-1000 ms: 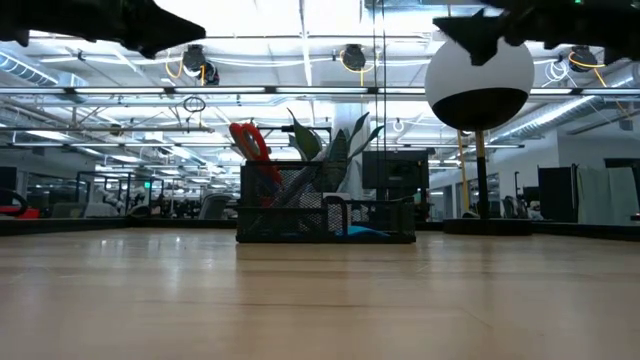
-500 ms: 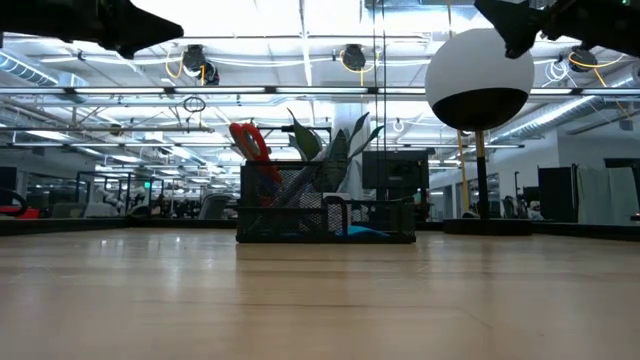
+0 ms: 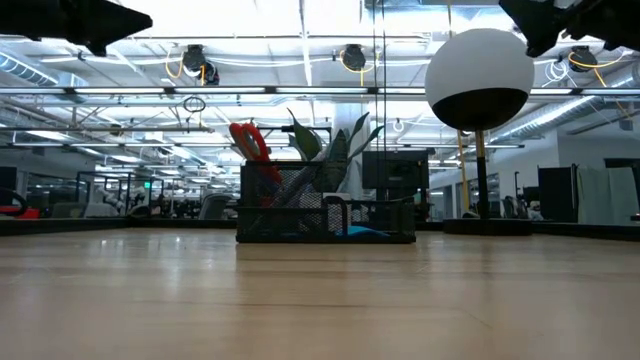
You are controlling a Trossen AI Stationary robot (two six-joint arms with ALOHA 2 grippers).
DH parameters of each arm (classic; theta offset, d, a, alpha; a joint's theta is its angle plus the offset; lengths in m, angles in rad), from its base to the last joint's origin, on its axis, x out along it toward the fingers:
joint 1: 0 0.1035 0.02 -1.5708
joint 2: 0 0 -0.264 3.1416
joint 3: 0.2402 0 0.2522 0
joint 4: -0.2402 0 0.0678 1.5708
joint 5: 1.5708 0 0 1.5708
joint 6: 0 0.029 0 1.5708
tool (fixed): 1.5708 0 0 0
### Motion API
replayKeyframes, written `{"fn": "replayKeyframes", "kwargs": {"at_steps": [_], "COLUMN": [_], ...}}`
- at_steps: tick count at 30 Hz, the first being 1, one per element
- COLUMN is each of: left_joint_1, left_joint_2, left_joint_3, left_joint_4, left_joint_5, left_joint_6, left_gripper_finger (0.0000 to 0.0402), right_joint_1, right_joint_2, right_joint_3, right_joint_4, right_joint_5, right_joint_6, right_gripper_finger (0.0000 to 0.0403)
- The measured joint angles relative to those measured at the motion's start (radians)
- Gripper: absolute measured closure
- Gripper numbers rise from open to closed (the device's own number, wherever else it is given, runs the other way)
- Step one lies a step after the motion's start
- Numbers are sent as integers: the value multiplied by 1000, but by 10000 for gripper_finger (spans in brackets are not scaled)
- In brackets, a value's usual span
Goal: Pick and place office supplies into organizer
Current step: Return to Home Position
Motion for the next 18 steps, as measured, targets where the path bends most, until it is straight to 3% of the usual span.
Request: {"fn": "replayKeyframes", "kwargs": {"at_steps": [4,8,13,18], "left_joint_1": [0,0,0,0], "left_joint_2": [-72,-69,-69,-69], "left_joint_3": [0,-2,-37,-145], "left_joint_4": [-43,-30,66,305], "left_joint_5": [4,8,10,27], "left_joint_6": [-5,-13,-21,-7], "left_gripper_finger": [350,350,350,350], "right_joint_1": [0,0,0,1], "right_joint_2": [-54,-91,-104,-104], "right_joint_3": [0,0,-35,-108], "right_joint_4": [-36,-50,35,245], "right_joint_5": [-4,-4,-6,-39], "right_joint_6": [0,0,0,-2], "right_gripper_finger": [94,94,94,94]}}
